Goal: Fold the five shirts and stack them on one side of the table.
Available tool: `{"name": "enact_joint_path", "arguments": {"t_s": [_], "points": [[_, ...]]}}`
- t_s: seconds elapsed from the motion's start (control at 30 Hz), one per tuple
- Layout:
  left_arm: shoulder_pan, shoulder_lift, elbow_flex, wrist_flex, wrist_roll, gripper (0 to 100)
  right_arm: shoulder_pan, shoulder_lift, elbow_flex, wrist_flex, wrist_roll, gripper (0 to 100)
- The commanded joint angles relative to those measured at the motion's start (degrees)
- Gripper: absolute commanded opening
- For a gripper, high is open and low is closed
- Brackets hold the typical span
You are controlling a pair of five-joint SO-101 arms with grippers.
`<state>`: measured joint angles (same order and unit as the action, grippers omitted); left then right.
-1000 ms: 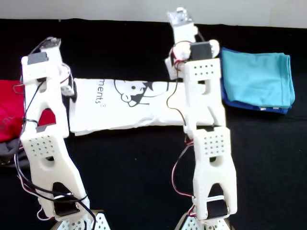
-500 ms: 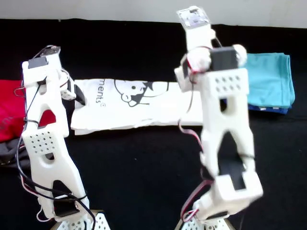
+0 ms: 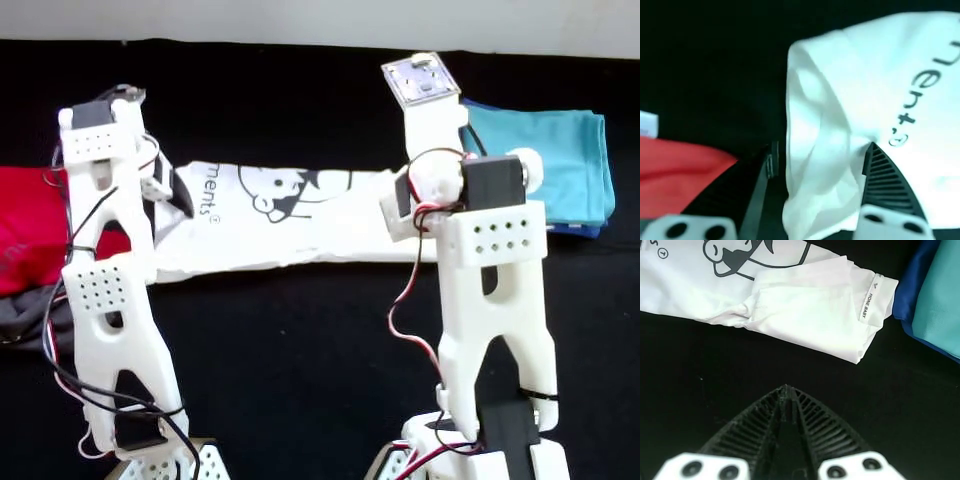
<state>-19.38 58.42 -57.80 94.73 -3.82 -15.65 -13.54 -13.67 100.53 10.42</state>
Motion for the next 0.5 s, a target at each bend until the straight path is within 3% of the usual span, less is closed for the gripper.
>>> {"name": "enact_joint_path", "arguments": {"t_s": [0.0,0.33,0.4,0.47], "points": [[0.75,2.42,-0.57,-1.93,0.62,28,0.75,-2.33,0.13,0.48,0.53,0.9],[1.01,4.62,-1.45,-1.49,1.58,27,0.75,-2.95,-0.04,0.57,0.53,0.9],[1.1,4.62,-1.54,-0.88,1.58,19,0.75,-4.7,-0.13,0.48,0.53,0.9],[1.1,4.62,-1.54,-0.79,1.58,5,0.75,-7.96,-0.13,0.48,0.53,0.7]]}}
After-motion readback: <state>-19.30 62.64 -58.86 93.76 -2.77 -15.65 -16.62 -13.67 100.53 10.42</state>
